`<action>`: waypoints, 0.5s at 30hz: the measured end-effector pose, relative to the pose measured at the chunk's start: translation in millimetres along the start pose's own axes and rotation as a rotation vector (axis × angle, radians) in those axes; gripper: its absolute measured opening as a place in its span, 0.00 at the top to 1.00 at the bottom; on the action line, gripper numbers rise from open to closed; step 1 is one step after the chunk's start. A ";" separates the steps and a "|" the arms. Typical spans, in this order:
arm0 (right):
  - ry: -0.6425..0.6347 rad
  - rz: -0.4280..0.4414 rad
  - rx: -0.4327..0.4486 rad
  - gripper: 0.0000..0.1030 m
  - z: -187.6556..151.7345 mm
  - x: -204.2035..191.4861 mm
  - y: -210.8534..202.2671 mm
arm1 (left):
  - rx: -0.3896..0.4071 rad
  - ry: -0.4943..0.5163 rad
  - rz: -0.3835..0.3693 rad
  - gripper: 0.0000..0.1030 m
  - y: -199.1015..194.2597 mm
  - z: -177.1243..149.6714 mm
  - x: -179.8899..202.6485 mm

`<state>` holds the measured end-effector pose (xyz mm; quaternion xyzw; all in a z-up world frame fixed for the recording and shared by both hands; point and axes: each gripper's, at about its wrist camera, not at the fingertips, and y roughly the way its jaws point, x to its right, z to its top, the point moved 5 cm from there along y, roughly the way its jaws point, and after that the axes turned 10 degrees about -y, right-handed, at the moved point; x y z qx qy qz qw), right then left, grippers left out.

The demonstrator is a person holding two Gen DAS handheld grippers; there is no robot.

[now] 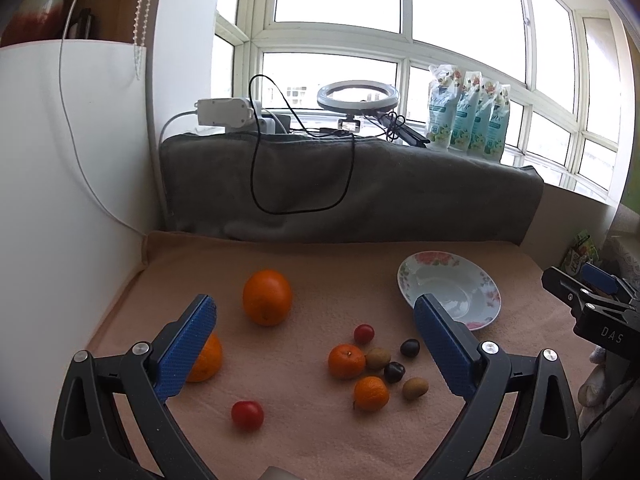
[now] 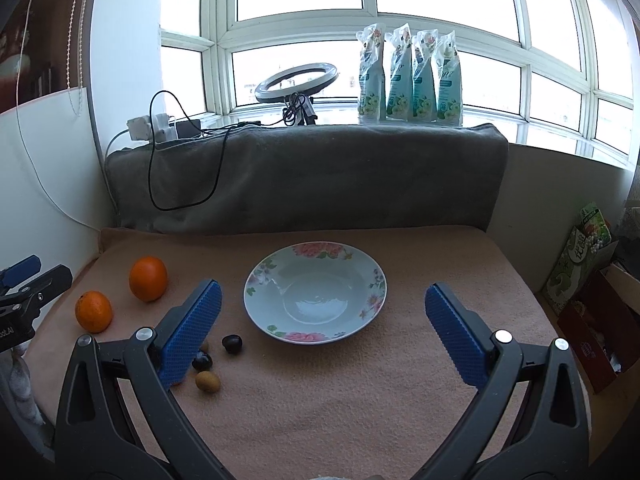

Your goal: Organize fruits

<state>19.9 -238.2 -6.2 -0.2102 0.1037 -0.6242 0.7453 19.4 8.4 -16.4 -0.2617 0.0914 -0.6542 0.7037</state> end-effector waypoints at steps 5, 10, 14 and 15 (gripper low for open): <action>-0.008 0.017 -0.009 0.00 3.7 -3.7 11.0 | -0.001 -0.013 0.006 0.04 6.7 5.9 -3.3; 0.003 0.019 -0.003 0.00 9.3 0.1 15.3 | -0.011 -0.018 0.009 0.04 14.3 9.1 -4.7; -0.001 0.022 -0.005 0.00 10.5 -1.5 20.4 | -0.011 -0.021 0.010 0.04 17.5 10.8 -7.2; -0.002 0.023 -0.008 0.00 10.6 -2.2 22.1 | -0.012 -0.021 0.009 0.04 18.6 11.3 -7.9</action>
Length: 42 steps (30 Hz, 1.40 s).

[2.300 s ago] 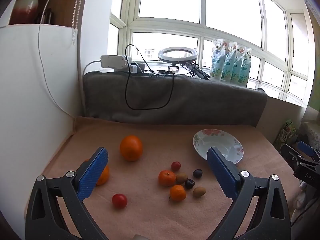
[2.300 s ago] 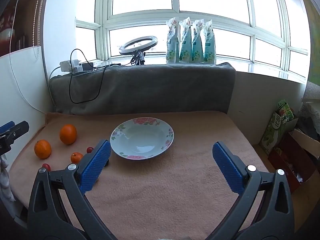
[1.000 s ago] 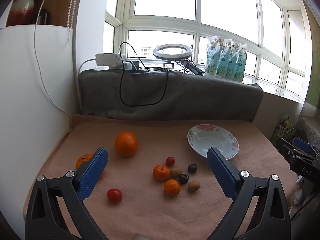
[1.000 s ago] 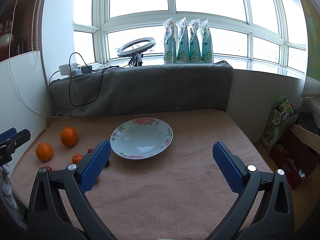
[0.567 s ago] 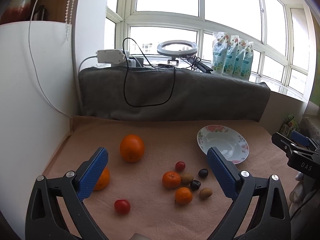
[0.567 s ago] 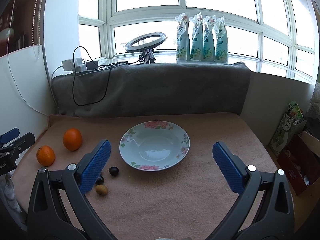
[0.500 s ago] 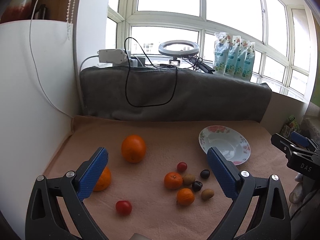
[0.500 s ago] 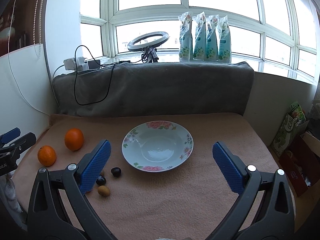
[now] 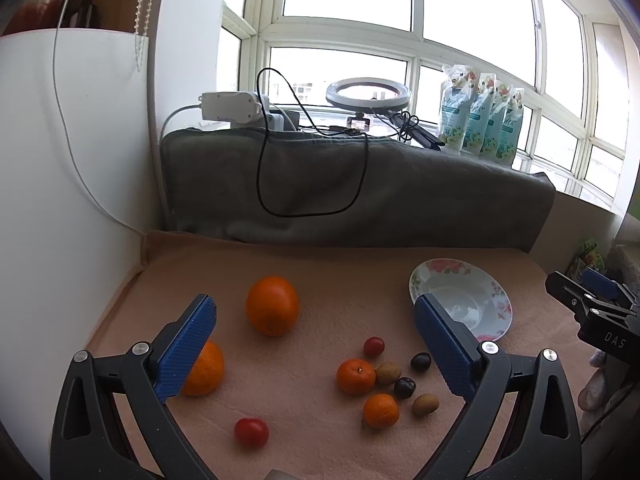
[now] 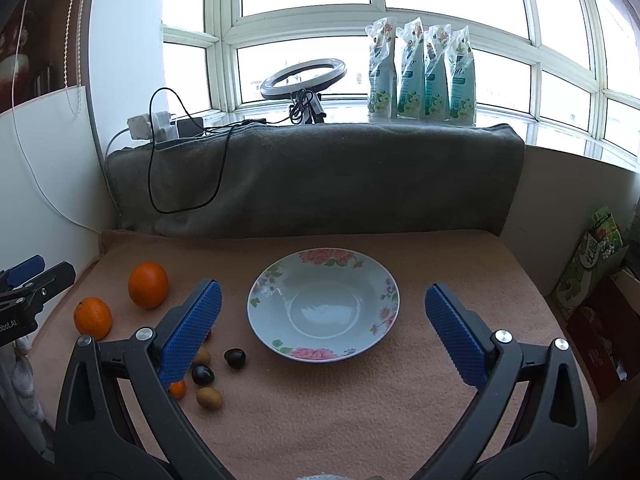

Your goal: Organize fruits

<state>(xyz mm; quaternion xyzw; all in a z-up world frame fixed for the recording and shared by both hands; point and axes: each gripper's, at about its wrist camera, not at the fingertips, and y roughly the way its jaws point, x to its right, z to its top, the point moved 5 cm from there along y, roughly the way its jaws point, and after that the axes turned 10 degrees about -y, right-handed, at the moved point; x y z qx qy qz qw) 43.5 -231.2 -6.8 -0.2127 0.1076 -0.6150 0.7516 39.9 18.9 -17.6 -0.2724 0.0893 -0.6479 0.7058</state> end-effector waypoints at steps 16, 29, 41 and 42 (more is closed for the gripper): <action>-0.003 0.200 -0.059 0.00 13.3 -34.9 43.9 | -0.085 -0.100 -0.029 0.09 24.4 -11.3 -37.1; 0.065 0.447 -0.240 0.10 15.0 -86.6 116.7 | -0.223 -0.225 -0.086 0.23 64.0 -32.0 -69.4; 0.086 0.581 -0.396 0.13 25.7 -153.7 174.7 | -0.290 -0.266 -0.136 0.31 96.5 -31.8 -75.9; 0.093 0.592 -0.410 0.13 25.2 -158.1 179.9 | -0.293 -0.263 -0.135 0.31 98.8 -31.7 -76.0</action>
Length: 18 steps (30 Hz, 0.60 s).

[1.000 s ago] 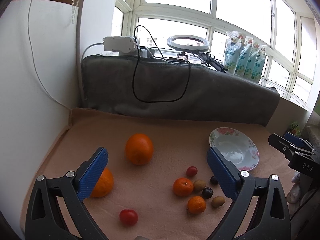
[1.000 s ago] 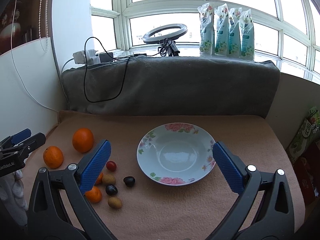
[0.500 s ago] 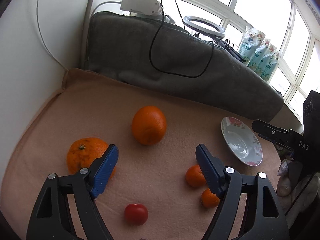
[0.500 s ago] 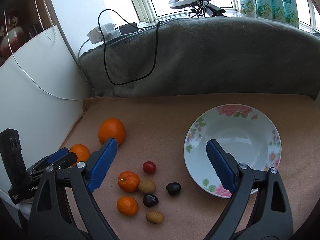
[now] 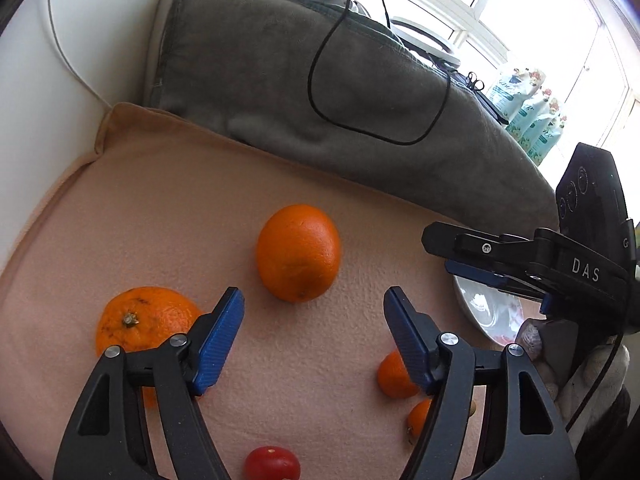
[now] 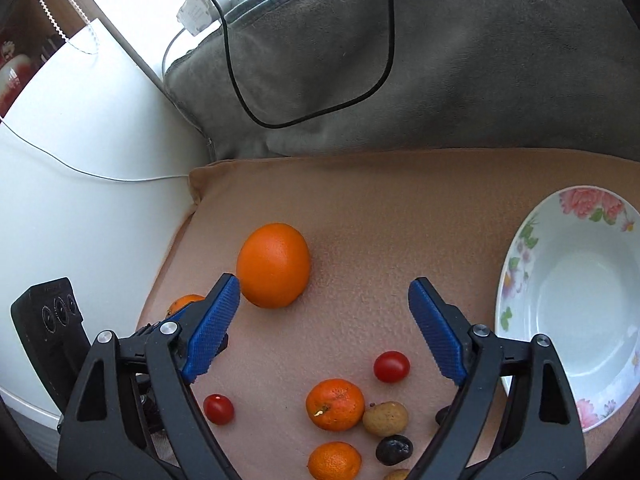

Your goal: Organize fruits

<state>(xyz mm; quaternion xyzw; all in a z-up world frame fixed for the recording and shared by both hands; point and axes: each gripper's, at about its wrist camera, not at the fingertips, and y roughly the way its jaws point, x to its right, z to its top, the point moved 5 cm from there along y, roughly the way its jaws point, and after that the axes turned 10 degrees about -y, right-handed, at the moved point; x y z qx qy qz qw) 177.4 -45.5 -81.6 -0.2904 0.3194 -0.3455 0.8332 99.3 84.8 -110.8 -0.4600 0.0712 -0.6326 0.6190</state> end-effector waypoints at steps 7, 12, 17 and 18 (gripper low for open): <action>0.057 0.066 -0.079 0.20 9.6 -5.0 39.4 | -0.022 0.009 0.011 0.31 12.7 6.3 -1.8; 0.087 0.106 -0.124 0.20 11.3 -10.6 62.5 | -0.026 0.027 0.031 0.37 17.2 10.9 -3.3; 0.123 0.131 -0.146 0.20 14.6 -9.2 77.5 | -0.025 0.099 0.069 0.42 25.8 12.8 0.6; 0.127 0.133 -0.151 0.20 15.1 -9.2 79.9 | -0.028 0.112 0.075 0.43 28.2 13.3 1.9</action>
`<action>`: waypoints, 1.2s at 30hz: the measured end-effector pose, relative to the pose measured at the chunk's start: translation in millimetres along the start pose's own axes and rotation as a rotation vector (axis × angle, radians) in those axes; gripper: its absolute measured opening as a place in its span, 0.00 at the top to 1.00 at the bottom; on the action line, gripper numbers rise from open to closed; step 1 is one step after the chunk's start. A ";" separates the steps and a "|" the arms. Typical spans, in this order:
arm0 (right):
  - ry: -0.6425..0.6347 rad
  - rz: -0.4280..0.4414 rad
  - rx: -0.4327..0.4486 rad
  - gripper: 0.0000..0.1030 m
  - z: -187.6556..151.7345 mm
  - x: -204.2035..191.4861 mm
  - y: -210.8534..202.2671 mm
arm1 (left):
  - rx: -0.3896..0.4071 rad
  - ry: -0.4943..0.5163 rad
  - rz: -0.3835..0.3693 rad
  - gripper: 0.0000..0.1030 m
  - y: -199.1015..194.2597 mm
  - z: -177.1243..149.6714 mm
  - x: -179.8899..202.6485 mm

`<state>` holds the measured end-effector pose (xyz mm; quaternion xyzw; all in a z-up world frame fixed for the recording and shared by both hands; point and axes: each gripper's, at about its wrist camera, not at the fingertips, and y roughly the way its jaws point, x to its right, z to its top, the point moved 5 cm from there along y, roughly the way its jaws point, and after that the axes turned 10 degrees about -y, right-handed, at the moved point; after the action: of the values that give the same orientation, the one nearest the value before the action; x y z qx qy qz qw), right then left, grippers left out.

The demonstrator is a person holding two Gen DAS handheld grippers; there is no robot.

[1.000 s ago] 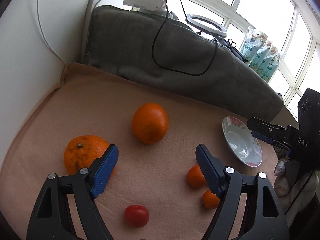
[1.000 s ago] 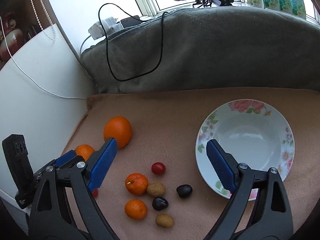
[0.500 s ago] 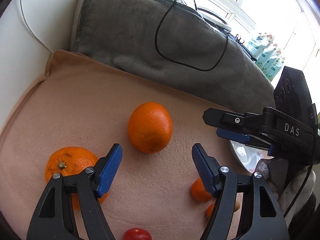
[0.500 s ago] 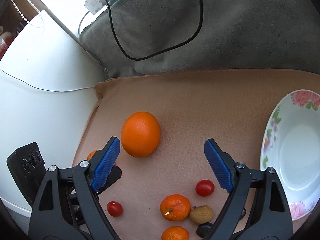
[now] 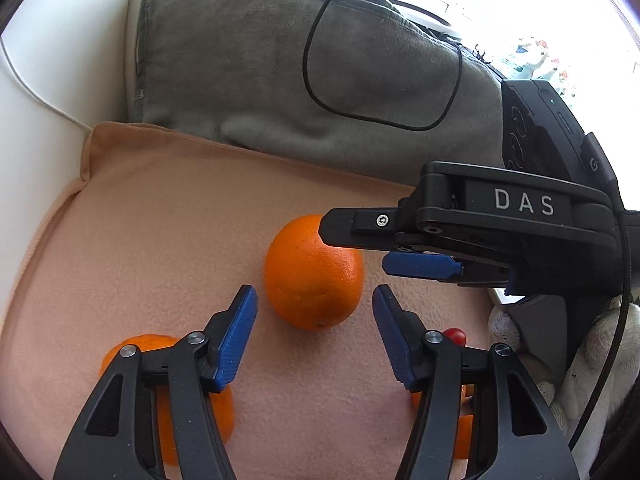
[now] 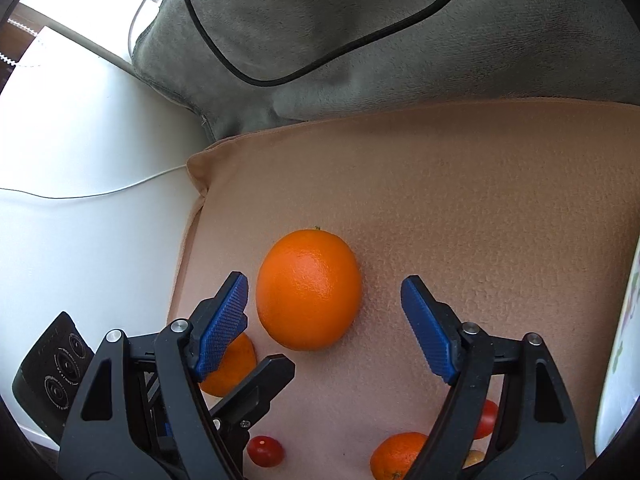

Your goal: Organize fruits

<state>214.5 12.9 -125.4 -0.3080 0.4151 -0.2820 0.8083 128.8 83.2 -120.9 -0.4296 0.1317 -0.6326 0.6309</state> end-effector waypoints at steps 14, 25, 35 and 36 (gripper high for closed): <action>0.061 0.064 -0.048 0.32 4.2 0.6 27.3 | -0.016 0.024 0.007 0.53 16.0 3.8 0.3; 0.033 0.052 -0.042 0.36 0.2 -8.4 23.1 | -0.004 0.023 -0.009 0.53 6.8 -1.0 -0.3; 0.027 0.056 -0.004 0.36 -6.3 -8.1 -5.8 | 0.030 0.057 -0.032 0.54 -11.2 -5.3 24.4; 0.028 0.054 0.000 0.36 -7.5 -7.6 -10.3 | 0.033 0.061 -0.036 0.54 -12.6 -5.7 28.6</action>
<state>202.3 9.6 -117.5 -0.2924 0.4347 -0.2643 0.8098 120.8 57.2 -104.6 -0.4018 0.1326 -0.6587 0.6221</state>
